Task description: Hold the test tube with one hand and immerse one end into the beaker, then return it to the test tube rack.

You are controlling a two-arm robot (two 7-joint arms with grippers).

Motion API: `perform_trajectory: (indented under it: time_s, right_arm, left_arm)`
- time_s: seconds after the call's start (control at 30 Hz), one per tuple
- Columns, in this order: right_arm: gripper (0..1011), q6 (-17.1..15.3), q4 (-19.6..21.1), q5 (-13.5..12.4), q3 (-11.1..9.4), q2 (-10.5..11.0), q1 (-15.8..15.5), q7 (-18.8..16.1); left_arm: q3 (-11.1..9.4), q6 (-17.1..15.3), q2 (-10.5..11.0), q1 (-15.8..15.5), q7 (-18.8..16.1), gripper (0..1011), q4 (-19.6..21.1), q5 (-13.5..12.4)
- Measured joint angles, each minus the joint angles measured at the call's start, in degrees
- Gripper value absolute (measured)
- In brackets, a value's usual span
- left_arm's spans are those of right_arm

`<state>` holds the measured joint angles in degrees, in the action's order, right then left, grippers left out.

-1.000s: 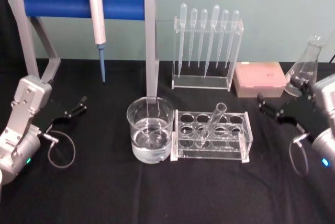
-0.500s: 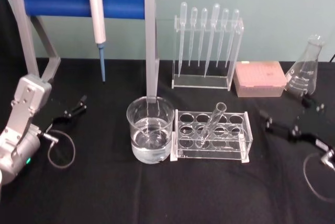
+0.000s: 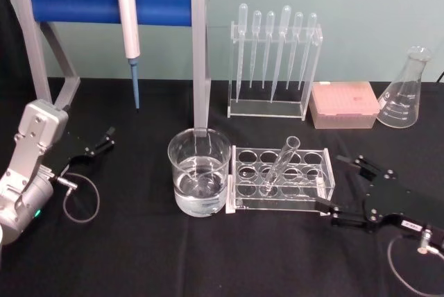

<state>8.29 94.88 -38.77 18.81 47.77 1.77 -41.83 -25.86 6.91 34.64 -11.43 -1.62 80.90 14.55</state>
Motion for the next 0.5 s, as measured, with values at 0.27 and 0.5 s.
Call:
perform_trajectory:
  time_s: [0.27,0.5]
  right_arm:
    - [1002,-0.69,-1.87,1.0,2.54,-3.46,3.94,-2.67]
    - [1002,-1.52,-3.78,2.92,4.4,-6.35,6.84,-1.73]
  left_arm:
    - [0.0,0.0,0.0,0.0,0.0,1000,0.0,0.0]
    - [0.0,0.0,0.0,0.0,0.0,1000,0.0,0.0]
